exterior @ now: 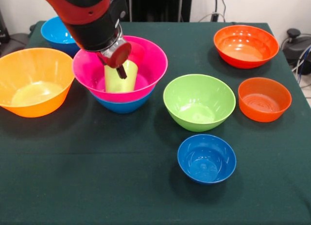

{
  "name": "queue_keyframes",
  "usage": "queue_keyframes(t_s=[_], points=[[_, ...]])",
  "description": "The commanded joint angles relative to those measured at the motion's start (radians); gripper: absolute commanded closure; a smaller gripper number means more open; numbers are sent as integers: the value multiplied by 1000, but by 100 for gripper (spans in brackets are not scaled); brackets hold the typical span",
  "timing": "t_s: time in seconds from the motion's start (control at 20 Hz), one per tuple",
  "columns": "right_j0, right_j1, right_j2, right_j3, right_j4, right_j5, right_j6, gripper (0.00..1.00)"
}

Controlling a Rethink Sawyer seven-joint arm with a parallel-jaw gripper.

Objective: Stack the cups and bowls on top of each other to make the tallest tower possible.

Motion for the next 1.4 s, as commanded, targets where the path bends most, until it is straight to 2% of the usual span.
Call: queue_keyframes(t_s=[0.05,0.5,0.65,1.0,1.2,1.4], points=[[3,83,94,70,-26,-46,-244,0],[14,64,75,80,-51,-12,-230,0],[27,12,53,74,-79,58,-254,0],[6,-86,64,123,-84,87,-305,0],[0,-117,62,130,-97,101,-319,0],[-3,-110,68,128,-103,104,-319,0]])
